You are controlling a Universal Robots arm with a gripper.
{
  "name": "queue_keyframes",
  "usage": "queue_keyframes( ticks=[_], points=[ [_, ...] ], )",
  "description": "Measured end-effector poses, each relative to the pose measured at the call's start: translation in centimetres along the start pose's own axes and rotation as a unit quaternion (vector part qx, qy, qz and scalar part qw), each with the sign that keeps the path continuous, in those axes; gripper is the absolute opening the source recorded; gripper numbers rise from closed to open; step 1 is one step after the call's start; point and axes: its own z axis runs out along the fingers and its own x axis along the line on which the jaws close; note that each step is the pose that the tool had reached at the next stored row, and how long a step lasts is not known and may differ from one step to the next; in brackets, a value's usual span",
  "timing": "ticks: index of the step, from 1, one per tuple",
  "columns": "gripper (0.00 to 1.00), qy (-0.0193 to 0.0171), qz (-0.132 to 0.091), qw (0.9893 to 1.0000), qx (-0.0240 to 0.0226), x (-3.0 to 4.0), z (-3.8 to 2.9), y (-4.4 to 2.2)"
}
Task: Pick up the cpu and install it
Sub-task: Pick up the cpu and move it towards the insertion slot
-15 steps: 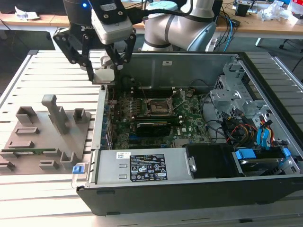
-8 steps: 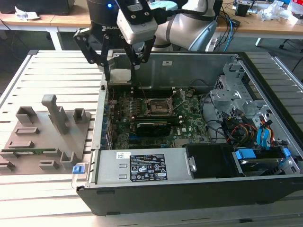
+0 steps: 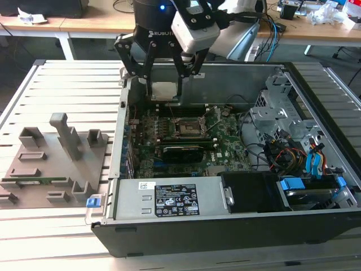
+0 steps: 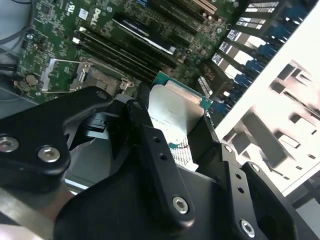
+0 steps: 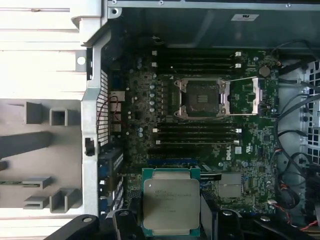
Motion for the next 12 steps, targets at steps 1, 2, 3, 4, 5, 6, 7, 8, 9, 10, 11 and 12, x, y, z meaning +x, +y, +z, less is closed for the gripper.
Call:
queue_keyframes(
  ticks=[1, 2, 3, 4, 5, 6, 7, 8, 9, 10, 11, 12],
  points=[
    [0.55, 0.0, 0.0, 1.0, 0.0, -0.21, 0.01, 0.0],
    [0.55, 0.0, 0.0, 1.0, 0.0, -0.48, 0.01, 0.01],
    [0.55, 0.0, 0.0, 1.0, 0.0001, -0.98, 0.02, 0.02],
    [0.55, 0.0, 0.0, 1.0, 0.0001, -1.43, 0.03, 0.03],
    [0.55, 0.0, 0.0, 1.0, 0.0002, -1.7, 0.04, 0.03],
    [0.55, 0.0, 0.0, 1.0, 0.0002, -1.94, 0.05, 0.04],
    [0.55, 0.0, 0.0, 1.0, 0.0002, -2.33, 0.06, 0.05],
    [0.55, 0.0, 0.0, 1.0, 0.0003, -2.74, 0.07, 0.06],
    [0.55, 0.0, 0.0, 1.0, 0.0004, -3.4, 0.08, 0.08],
    [0.55, 0.0, 0.0, 1.0, 0.0004, -4.04, 0.1, 0.09],
    [0.55, 0.0, 0.0, 1.0, 0.0004, -4.48, 0.11, 0.11],
    [0.55, 0.0001, 0.0, 1.0, 0.0004, -5.32, 0.14, 0.14]
  ],
)
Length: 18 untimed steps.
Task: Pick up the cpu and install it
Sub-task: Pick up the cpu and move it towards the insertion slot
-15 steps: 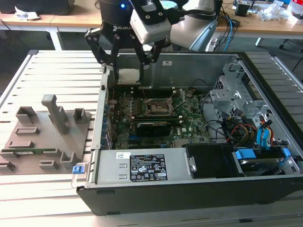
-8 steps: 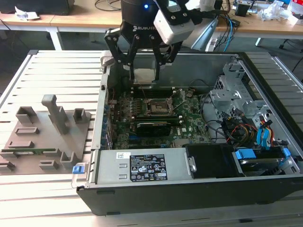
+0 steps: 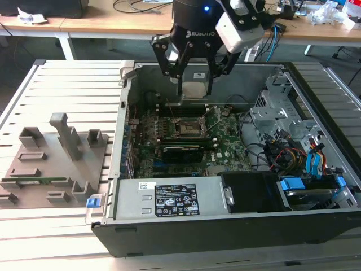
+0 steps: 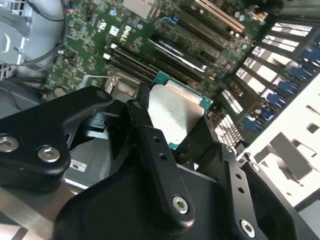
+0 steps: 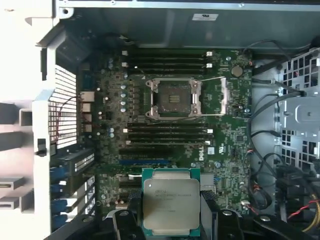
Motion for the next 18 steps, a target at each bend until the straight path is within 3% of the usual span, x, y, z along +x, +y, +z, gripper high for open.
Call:
queue_keyframes(
  ticks=[1, 6, 8, 15, 18],
  points=[
    [0.55, 0.0001, 0.0, 1.0, 0.0, -0.43, 0.02, 0.03],
    [0.55, 0.0, 0.0, 1.0, -0.0002, -0.76, 0.08, 0.05],
    [0.55, 0.0003, 0.0, 1.0, -0.0051, -0.93, 0.38, 0.37],
    [0.55, 0.0025, 0.0, 1.0, -0.0052, -2.78, 1.65, 3.99],
    [0.55, 0.0027, -0.001, 1.0, -0.0048, -2.95, 2.41, 5.38]
  ],
)
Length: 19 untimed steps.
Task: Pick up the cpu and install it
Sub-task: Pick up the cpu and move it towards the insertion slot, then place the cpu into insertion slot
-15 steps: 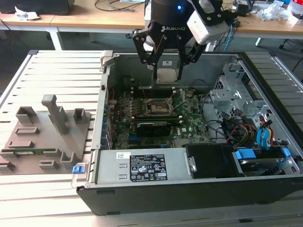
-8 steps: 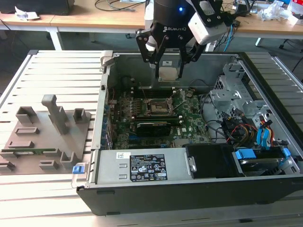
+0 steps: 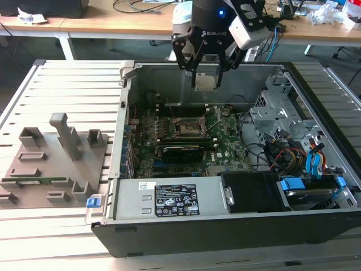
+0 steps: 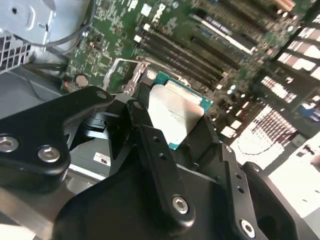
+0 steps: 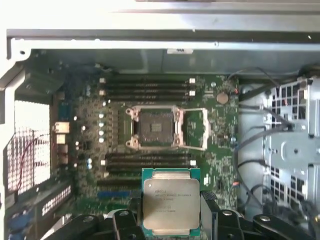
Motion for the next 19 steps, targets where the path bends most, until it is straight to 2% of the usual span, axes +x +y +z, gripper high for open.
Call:
queue_keyframes(
  ticks=[1, 3, 4, 7, 19],
  points=[
    [0.55, -0.0001, -0.001, 1.0, 0.0, 0.0, 0.2, 0.32],
    [0.55, -0.0001, -0.004, 1.0, -0.0001, 0.02, 1.14, 1.54],
    [0.55, -0.0001, -0.004, 1.0, -0.0001, 0.01, 1.56, 1.85],
    [0.55, -0.0001, -0.005, 1.0, -0.0002, -0.12, 1.86, 2.14],
    [0.55, 0.0, -0.005, 1.0, -0.0001, -0.15, 1.86, 2.21]
  ],
)
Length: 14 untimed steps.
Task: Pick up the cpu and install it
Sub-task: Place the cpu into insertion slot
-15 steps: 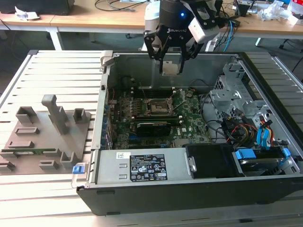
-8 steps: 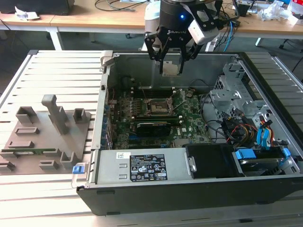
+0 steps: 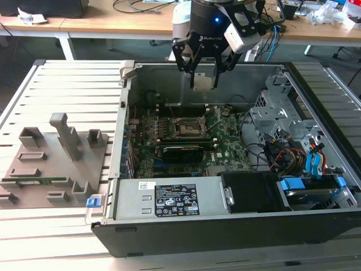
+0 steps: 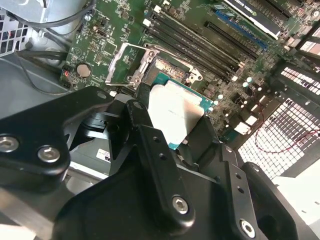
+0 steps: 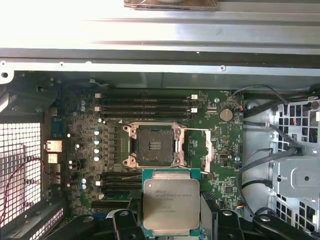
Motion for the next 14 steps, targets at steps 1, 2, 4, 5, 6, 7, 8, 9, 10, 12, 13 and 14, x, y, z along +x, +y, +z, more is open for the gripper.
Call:
queue_keyframes(
  ticks=[1, 2, 4, 5, 6, 7, 8, 9, 10, 12, 13, 14],
  points=[
    [0.55, 0.0, 0.004, 1.0, 0.0, 0.0, 0.0, 0.0],
    [0.55, 0.0001, 0.012, 0.9999, 0.0002, 0.0, 0.0, 0.0],
    [0.55, 0.0002, 0.033, 0.9995, 0.0006, 0.0, 0.01, 0.0],
    [0.55, 0.0003, 0.048, 0.9989, 0.0008, 0.0, 0.02, 0.0],
    [0.55, 0.0004, 0.056, 0.9984, 0.001, 0.0, 0.02, 0.0],
    [0.55, 0.0004, 0.062, 0.9981, 0.0011, 0.0, 0.03, 0.0],
    [0.55, 0.0004, 0.068, 0.9977, 0.0012, 0.0, 0.03, 0.0],
    [0.55, 0.0005, 0.074, 0.9973, 0.0013, 0.0, 0.04, 0.0],
    [0.55, 0.0006, 0.09, 0.9959, 0.002, 0.0, 0.05, 0.0],
    [0.55, 0.0006, 0.107, 0.9942, 0.0027, 0.0, 0.06, 0.0],
    [0.55, 0.0006, 0.111, 0.9938, 0.0029, 0.0, 0.06, 0.0],
    [0.55, 0.0007, 0.113, 0.9935, 0.003, 0.0, 0.07, 0.0]
  ],
)
